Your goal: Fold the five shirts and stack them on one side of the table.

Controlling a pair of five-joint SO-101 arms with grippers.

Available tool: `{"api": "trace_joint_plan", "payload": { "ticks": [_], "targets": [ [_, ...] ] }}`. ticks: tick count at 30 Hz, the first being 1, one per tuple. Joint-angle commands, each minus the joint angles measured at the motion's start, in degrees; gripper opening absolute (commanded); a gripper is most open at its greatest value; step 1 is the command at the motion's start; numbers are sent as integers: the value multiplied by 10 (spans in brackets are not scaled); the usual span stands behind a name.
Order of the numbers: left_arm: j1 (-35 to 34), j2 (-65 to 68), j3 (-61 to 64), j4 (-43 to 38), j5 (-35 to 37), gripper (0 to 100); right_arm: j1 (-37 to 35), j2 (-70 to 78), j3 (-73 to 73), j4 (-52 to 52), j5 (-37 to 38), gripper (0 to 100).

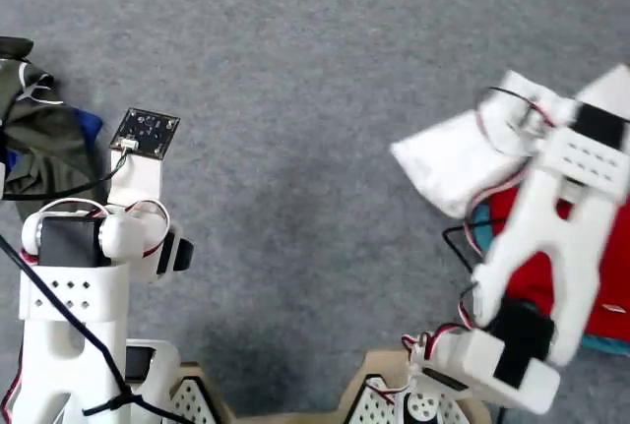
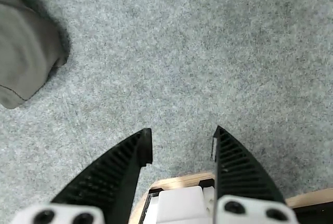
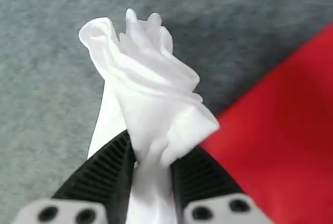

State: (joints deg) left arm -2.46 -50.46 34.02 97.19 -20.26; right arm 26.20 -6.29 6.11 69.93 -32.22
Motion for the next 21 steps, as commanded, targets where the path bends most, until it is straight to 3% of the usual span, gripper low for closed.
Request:
{"api": "trace_joint_plan", "payload": {
  "ticks": [1,11,21],
  "targets": [
    [-1,-7,-27,3,-6,201,73,-60,-10,32,66,5],
    [-1,-8,-27,3,-6,201,272,-70,-10,32,228,5],
    [-1,-9,-27,3,-6,201,344,-70,-1,35,270,6]
  ]
}}
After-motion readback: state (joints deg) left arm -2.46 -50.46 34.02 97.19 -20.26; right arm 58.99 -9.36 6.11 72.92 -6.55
